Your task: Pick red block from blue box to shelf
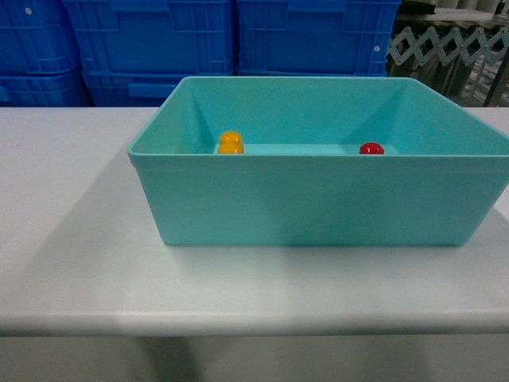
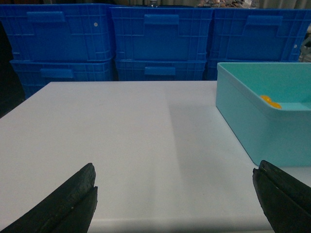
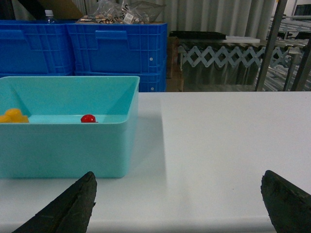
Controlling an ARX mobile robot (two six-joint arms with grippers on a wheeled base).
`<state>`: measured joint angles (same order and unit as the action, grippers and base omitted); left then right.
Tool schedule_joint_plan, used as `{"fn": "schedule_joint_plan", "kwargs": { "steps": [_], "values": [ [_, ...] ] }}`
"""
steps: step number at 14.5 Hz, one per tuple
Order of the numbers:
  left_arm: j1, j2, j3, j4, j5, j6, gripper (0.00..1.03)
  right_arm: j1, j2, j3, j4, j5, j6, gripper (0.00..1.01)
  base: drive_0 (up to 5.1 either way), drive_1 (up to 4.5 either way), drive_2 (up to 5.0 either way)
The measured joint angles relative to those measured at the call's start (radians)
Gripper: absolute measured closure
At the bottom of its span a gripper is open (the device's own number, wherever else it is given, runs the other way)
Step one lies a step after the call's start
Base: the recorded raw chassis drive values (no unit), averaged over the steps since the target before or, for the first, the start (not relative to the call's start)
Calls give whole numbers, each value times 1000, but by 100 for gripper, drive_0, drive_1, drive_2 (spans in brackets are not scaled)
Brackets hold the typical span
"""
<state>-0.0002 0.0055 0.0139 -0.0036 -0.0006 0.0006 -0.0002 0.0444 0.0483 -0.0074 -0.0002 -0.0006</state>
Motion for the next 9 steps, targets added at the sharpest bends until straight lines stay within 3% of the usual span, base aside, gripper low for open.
{"fn": "schedule_joint_plan", "kwargs": {
  "steps": [9],
  "values": [
    [0,0,0,0,0,0,5,0,0,0,0,0,0,3,0,0,0]
  ]
}}
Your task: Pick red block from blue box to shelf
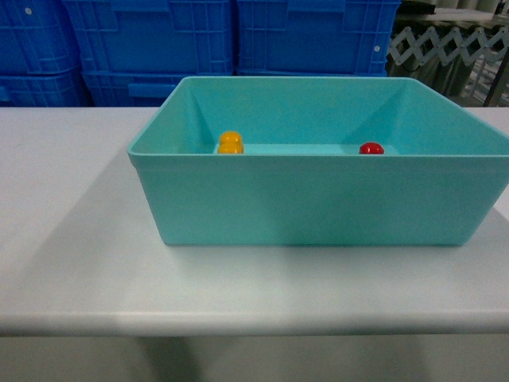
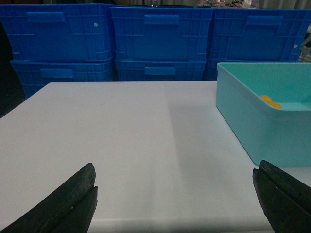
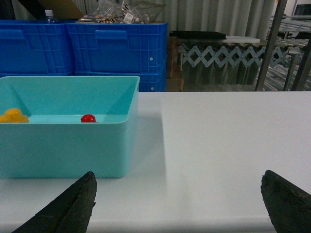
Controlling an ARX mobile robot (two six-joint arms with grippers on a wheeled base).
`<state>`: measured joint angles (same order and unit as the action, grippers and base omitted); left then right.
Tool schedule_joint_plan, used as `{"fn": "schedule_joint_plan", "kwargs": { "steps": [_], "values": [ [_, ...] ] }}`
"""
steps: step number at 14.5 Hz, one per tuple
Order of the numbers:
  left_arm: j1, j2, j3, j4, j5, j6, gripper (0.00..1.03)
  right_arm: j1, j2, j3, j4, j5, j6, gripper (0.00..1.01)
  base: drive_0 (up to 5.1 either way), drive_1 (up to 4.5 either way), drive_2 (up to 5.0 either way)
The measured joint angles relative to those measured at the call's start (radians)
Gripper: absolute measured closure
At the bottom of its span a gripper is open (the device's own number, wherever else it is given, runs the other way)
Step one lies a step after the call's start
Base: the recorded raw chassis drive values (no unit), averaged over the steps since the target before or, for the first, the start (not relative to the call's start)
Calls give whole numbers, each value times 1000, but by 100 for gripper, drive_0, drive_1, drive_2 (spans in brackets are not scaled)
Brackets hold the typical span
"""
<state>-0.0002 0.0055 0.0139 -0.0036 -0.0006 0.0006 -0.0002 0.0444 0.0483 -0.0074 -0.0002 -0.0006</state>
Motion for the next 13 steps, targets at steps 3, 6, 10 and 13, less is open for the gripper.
{"fn": "schedule_joint_plan", "kwargs": {
  "steps": [3,6,10,13],
  "values": [
    [0,0,0,0,0,0,5,0,0,0,0,0,0,3,0,0,0],
    [0,0,0,0,0,0,5,0,0,0,0,0,0,3,0,0,0],
    [0,0,0,0,0,0,5,0,0,0,0,0,0,3,0,0,0],
    [0,0,0,0,0,0,5,0,0,0,0,0,0,3,0,0,0]
  ]
}}
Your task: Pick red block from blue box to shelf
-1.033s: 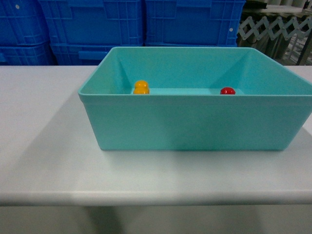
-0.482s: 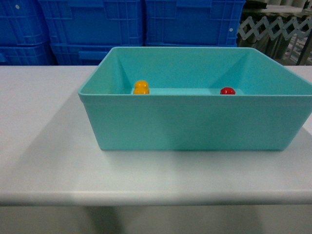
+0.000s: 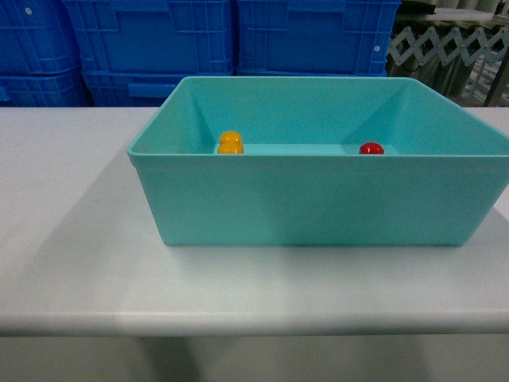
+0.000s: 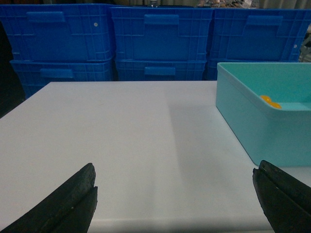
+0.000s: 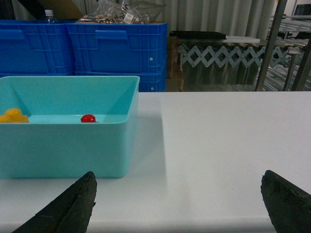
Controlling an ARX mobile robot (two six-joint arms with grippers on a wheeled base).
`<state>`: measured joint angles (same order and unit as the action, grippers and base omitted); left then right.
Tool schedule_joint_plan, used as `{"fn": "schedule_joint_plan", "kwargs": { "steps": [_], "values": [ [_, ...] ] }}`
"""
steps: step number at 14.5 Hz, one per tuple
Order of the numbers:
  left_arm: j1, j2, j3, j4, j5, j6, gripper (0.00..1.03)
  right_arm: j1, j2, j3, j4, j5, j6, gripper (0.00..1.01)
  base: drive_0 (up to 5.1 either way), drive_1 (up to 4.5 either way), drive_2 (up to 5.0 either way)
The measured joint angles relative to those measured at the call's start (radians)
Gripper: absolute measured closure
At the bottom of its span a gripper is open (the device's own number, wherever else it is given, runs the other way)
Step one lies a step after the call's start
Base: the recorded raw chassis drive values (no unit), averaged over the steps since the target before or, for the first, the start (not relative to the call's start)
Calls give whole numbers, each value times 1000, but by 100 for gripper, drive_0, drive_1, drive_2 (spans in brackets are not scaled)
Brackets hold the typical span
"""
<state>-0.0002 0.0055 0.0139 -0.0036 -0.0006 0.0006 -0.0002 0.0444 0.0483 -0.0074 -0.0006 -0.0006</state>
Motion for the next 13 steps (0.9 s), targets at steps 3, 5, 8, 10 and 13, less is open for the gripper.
{"fn": "schedule_joint_plan", "kwargs": {
  "steps": [3,5,8,10,13],
  "values": [
    [0,0,0,0,0,0,5,0,0,0,0,0,0,3,0,0,0],
    [0,0,0,0,0,0,5,0,0,0,0,0,0,3,0,0,0],
    [0,0,0,0,0,0,5,0,0,0,0,0,0,3,0,0,0],
    [0,0,0,0,0,0,5,0,0,0,0,0,0,3,0,0,0],
    [0,0,0,0,0,0,5,0,0,0,0,0,0,3,0,0,0]
  ]
}}
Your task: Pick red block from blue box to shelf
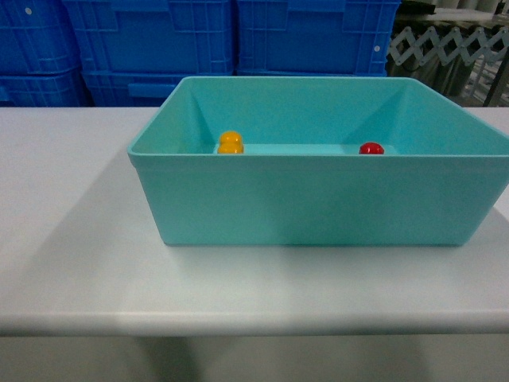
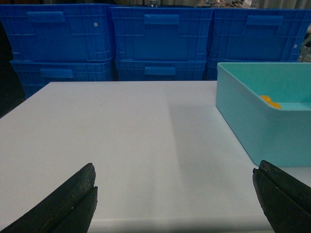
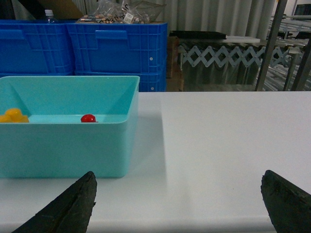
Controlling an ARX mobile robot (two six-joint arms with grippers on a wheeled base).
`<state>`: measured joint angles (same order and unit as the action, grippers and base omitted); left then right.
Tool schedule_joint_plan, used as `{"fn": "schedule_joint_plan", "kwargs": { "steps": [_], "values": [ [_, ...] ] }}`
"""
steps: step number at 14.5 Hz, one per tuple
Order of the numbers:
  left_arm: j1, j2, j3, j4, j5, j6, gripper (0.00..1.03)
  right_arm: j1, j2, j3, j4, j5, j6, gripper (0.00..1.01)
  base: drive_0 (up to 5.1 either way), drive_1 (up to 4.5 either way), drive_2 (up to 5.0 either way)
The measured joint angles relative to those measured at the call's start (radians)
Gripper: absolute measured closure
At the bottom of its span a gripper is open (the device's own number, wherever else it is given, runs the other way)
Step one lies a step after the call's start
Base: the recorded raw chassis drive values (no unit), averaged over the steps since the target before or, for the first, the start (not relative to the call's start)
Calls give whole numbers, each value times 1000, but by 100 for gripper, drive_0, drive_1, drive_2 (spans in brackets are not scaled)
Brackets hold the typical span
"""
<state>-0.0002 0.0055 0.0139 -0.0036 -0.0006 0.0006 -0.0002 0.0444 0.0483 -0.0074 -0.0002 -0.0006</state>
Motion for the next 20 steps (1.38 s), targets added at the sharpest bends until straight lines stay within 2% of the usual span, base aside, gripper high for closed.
{"fn": "schedule_joint_plan", "kwargs": {
  "steps": [20],
  "values": [
    [0,0,0,0,0,0,5,0,0,0,0,0,0,3,0,0,0]
  ]
}}
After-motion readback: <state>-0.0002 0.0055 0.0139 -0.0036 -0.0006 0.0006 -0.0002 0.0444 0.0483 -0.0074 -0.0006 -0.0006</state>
